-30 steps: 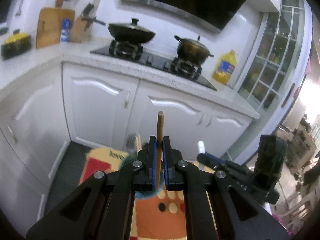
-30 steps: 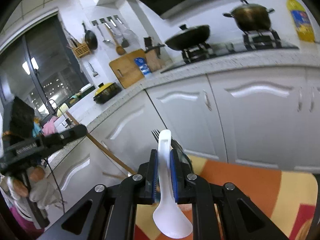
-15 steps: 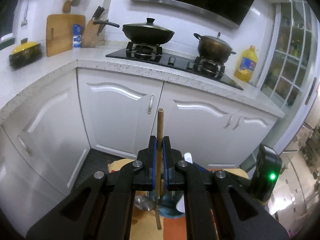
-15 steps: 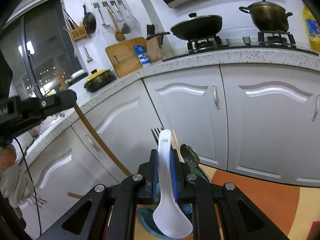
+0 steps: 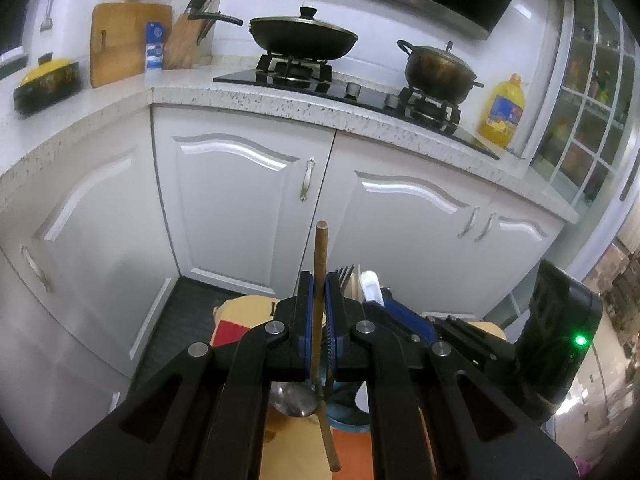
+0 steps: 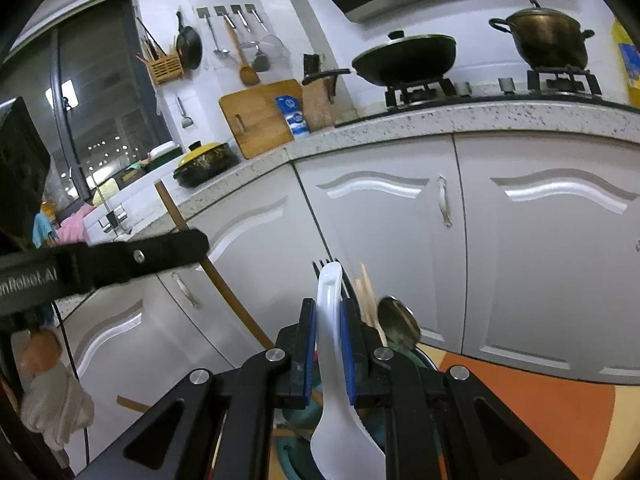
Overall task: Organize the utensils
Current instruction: 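Lower the chopstick and white spoon into the cup and open both tools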
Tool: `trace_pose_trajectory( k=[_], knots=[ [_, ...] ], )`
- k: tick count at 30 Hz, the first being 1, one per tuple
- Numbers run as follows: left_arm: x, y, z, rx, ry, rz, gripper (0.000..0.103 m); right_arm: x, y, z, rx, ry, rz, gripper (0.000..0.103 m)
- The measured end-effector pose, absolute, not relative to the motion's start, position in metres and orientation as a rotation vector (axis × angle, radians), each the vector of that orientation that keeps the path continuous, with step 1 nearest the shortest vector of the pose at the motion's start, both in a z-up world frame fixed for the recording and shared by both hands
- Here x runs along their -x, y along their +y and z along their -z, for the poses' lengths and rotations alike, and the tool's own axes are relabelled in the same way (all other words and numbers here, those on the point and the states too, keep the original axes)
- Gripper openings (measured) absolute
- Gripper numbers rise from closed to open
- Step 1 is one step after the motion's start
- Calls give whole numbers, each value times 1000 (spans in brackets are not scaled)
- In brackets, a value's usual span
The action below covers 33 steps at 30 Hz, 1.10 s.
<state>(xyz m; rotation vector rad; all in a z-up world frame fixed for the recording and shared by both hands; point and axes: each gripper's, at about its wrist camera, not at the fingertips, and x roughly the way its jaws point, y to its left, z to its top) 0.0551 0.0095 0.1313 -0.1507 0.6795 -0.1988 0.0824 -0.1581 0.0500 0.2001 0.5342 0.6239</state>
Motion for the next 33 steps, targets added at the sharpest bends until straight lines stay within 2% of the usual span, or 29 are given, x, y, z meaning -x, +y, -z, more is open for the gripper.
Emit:
trace_pose_trajectory(
  k=[14, 17, 21, 23, 25, 28, 30, 32, 33],
  knots=[
    [-51, 6, -125, 159, 706, 214, 4, -56, -165, -26, -189, 579, -660, 11],
    [-52, 2, -121, 156, 727, 217, 4, -59, -162, -22, -177, 641, -684, 11],
    [-53, 0, -109, 170, 778, 216, 4, -58, -170, -14, -203, 708, -670, 17],
    [-52, 1, -106, 174, 781, 202, 4, -54, -180, -12, -231, 713, -656, 24],
    [-51, 3, -106, 189, 778, 189, 5, -49, -191, -10, -256, 718, -645, 25],
    [-48, 6, -108, 200, 773, 182, 11, -43, -202, -12, -262, 721, -626, 26],
    [-44, 8, -110, 199, 769, 179, 29, -40, -208, -15, -260, 718, -610, 29],
    [-39, 9, -112, 198, 761, 177, 37, -35, -214, -17, -262, 713, -595, 30],
    [-36, 9, -114, 194, 755, 175, 38, -34, -215, -19, -264, 711, -593, 30]
  ],
)
